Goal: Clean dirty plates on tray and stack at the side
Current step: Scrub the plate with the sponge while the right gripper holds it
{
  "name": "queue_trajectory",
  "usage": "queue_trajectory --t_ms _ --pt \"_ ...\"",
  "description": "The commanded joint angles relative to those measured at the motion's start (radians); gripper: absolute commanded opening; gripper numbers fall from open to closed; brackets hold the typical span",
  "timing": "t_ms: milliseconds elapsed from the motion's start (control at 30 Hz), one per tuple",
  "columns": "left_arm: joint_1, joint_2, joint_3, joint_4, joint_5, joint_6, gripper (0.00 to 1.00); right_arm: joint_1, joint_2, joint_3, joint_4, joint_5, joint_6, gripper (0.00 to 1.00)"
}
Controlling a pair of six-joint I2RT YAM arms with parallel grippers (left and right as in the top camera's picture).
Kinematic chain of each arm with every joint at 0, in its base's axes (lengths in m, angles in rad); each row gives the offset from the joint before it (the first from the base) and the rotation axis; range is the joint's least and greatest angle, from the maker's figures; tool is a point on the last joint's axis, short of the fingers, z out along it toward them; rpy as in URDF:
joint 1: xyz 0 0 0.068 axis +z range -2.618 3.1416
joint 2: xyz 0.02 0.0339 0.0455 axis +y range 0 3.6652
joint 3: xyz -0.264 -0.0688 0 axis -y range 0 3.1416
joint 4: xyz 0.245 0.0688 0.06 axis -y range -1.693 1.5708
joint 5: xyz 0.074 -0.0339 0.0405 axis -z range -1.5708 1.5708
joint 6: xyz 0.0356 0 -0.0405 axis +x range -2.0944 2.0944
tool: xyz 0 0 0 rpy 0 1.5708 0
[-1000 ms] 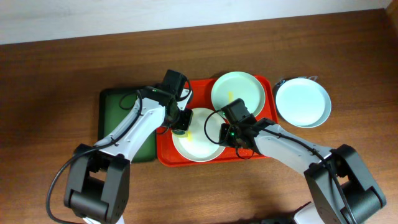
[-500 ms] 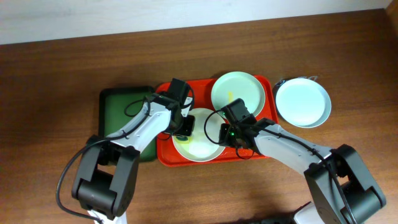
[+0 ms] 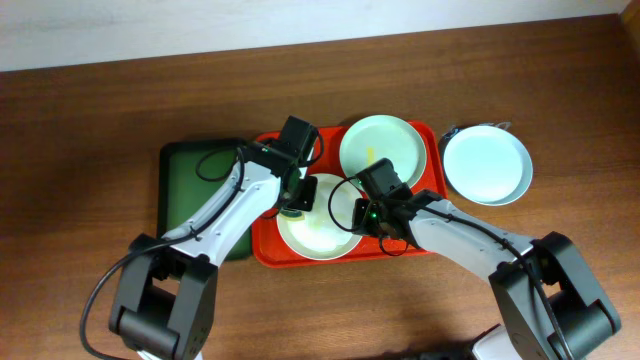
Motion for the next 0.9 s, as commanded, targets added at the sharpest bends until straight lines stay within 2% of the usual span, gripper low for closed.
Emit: queue_trajectory --t_ms 0,200,333,367,467,633,867 --pt "-0.007 0.057 0.01 0.013 0.003 -0.02 0.0 0.006 0.0 -0.009 -0.004 -0.002 0.006 0.04" --pt "-0.022 0.176 0.01 0.026 0.093 -0.019 0.0 0.006 0.0 -0.009 -0.004 -0.002 0.006 0.04" --pt "-0.029 0.186 0.015 0.023 0.393 0.105 0.0 0.006 0.0 -0.009 -0.008 -0.002 0.006 0.04" --pt "-0.029 0.182 0.028 0.004 0.426 0.119 0.0 0.006 0.0 -0.009 -0.008 0.0 0.006 0.04" --pt "-0.022 0.116 0.103 -0.082 0.376 0.12 0.0 0.006 0.0 -0.009 -0.011 0.002 0.005 0.04" --pt "-0.018 -0.003 0.151 -0.109 0.078 0.115 0.0 0.006 0.0 -0.009 -0.011 0.002 0.006 0.04" --pt "-0.018 0.086 0.148 -0.082 0.054 0.115 0.0 0.006 0.0 -0.009 -0.01 0.002 0.006 0.04"
